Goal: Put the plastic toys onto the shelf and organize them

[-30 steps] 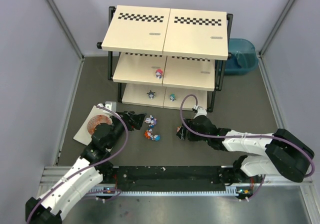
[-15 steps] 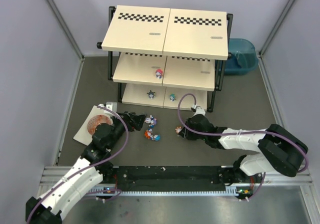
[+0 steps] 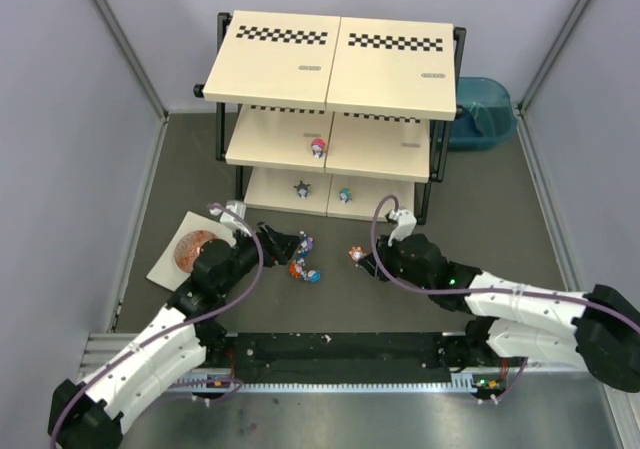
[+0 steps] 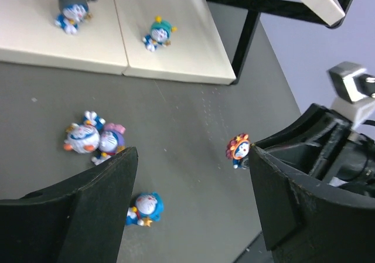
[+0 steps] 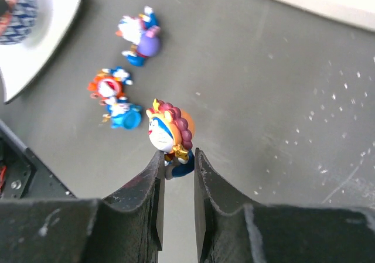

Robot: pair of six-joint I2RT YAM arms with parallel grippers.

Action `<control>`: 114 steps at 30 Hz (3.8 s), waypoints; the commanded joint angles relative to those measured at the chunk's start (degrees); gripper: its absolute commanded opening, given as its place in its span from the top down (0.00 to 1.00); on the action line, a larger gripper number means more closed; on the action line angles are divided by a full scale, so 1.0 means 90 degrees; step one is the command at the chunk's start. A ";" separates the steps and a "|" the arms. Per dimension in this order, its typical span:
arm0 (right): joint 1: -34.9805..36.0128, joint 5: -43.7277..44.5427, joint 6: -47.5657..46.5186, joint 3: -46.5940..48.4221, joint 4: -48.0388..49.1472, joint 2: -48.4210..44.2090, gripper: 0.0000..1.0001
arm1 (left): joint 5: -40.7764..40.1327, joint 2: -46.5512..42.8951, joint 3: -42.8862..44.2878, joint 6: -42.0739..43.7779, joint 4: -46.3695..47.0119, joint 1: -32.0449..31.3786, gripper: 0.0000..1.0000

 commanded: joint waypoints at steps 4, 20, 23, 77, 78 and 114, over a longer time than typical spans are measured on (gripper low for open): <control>0.1348 0.1960 -0.1217 0.0272 -0.0136 -0.1378 1.00 | 0.0420 0.0325 0.0761 -0.1244 0.0087 -0.0449 0.17; 0.2502 0.3389 -0.1677 0.1571 -0.0937 -0.1369 1.00 | -0.2451 0.1545 0.2577 -0.1558 -0.1424 -0.3691 0.26; 0.2571 0.3399 -0.1628 0.1766 -0.1132 -0.1398 1.00 | -0.3017 0.1721 0.2958 -0.1626 -0.1981 -0.4023 0.26; 0.3382 0.3487 -0.1589 0.2304 -0.1064 -0.1027 1.00 | -0.5304 0.2473 0.3897 -0.2701 -0.3145 -0.5069 0.38; 0.3381 0.3477 -0.1599 0.2294 -0.1064 -0.1047 1.00 | -0.5314 0.2483 0.3887 -0.2720 -0.3145 -0.5079 0.38; 0.3401 0.3379 -0.1501 0.1904 -0.0645 -0.1408 0.88 | -0.5099 0.2122 0.3487 -0.2603 -0.2745 -0.5079 1.00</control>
